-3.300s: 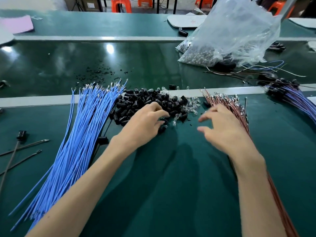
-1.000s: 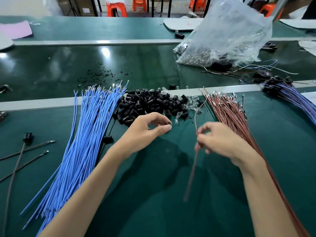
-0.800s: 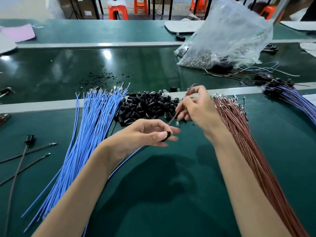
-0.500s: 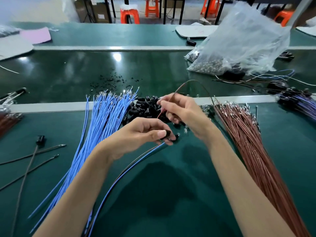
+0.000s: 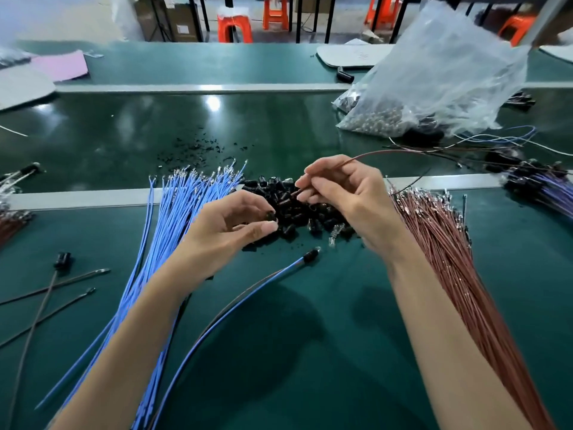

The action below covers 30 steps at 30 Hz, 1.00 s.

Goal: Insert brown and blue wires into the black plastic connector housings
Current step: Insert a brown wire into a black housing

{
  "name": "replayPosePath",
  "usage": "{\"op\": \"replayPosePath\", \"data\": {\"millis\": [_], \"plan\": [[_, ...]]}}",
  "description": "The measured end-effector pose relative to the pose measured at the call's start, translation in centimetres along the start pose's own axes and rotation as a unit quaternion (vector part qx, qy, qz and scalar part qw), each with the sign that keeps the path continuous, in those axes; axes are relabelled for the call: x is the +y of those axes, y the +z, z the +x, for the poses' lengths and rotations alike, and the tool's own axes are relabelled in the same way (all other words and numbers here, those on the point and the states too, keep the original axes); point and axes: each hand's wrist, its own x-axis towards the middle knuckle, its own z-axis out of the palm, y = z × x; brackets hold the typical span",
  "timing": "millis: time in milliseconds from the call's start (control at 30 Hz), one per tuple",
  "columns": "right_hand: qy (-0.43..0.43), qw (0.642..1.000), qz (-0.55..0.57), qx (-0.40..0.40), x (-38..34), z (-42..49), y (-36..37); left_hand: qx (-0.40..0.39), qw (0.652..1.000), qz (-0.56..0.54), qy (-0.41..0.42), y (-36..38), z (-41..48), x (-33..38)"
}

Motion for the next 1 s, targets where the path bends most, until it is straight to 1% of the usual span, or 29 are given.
{"op": "replayPosePath", "data": {"millis": [67, 167, 233, 300, 400, 533, 633, 733, 833, 1000], "plan": [[-0.013, 1.000, -0.018, -0.016, -0.6, -0.2, -0.2, 0.018, 1.000, -0.012, 0.010, 0.6, 0.1, -0.2], [-0.038, 0.996, -0.072, -0.036, -1.2, -0.1, 0.0, 0.018, 0.999, -0.006, 0.033, 1.3, 0.1, -0.3], [-0.035, 0.994, -0.087, -0.047, -1.4, -0.2, 0.3, 0.028, 0.999, -0.014, 0.044, 1.5, 0.1, -0.3], [-0.026, 0.995, -0.085, -0.050, -1.5, -0.3, 0.5, 0.058, 0.996, -0.043, 0.044, 1.8, 0.1, -0.2], [-0.035, 0.997, -0.057, -0.028, -1.6, -0.4, 0.5, 0.105, 0.989, -0.095, 0.053, 2.2, 0.1, 0.0], [-0.054, 0.998, -0.037, -0.005, -1.8, -0.3, 0.4, 0.137, 0.971, -0.192, 0.040, 2.3, 0.2, 0.2], [-0.064, 0.997, -0.034, 0.009, -1.9, -0.2, 0.4, 0.125, 0.945, -0.302, 0.026, 2.4, 0.2, 0.5], [-0.069, 0.997, -0.033, 0.012, -1.8, -0.2, 0.9, 0.120, 0.921, -0.370, 0.014, 2.8, 0.1, 0.8], [-0.064, 0.997, -0.030, 0.008, -1.7, -0.2, 1.4, 0.114, 0.917, -0.382, 0.012, 3.3, 0.0, 0.9], [-0.067, 0.997, -0.036, 0.008, -1.3, -0.4, 2.5, 0.110, 0.936, -0.334, 0.005, 3.3, -0.1, 0.6]]}}
